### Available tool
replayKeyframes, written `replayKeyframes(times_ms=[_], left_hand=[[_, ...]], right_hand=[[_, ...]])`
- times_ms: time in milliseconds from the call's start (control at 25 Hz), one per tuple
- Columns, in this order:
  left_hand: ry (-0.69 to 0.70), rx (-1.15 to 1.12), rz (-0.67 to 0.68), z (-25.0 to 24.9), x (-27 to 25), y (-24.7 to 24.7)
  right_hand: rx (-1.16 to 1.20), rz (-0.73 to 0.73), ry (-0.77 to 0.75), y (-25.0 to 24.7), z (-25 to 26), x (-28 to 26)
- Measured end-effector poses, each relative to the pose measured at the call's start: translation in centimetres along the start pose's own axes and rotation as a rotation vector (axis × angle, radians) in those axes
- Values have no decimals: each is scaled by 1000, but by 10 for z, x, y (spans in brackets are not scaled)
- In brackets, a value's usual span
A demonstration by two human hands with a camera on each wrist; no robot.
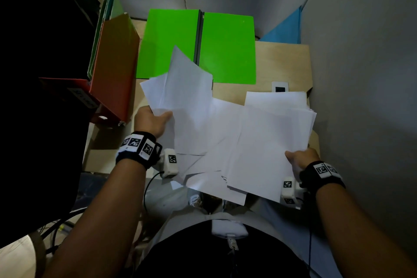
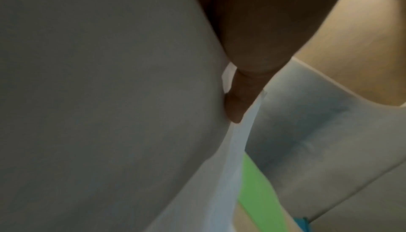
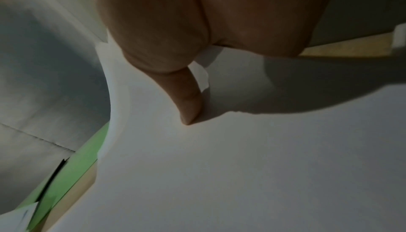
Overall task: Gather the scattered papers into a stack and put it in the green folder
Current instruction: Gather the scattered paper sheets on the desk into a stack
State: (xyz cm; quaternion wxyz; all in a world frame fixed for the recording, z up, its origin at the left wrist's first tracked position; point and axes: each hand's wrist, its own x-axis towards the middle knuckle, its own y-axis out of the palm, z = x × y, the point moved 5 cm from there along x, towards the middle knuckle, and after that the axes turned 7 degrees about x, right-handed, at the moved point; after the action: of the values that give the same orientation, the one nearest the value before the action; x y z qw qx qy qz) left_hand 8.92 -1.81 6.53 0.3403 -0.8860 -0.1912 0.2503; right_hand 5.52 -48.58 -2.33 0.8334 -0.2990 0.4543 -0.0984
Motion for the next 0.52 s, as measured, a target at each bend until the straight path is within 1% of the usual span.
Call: replayKeyframes(times_ms=[80,200,280,360,440,520], left_hand=[[75,-18,-5,-16,-7,-17],[166,-91,46,-47,-31,-38],[217,-182,52,-70,-51,-51],[257,-296,50,-90,-69,-62],[280,-404,99,-105,-83,-65],[270,-484,170,-108,-85,-57]], right_hand=[[23,14,-12,2,6,1],[74,6,-39,6,14,-4],[235,31,-45,14,15,-7],[342,85,-32,22,18,-12],[345,126,-16,32,20,-15],[189,136,-31,38,29,-21]])
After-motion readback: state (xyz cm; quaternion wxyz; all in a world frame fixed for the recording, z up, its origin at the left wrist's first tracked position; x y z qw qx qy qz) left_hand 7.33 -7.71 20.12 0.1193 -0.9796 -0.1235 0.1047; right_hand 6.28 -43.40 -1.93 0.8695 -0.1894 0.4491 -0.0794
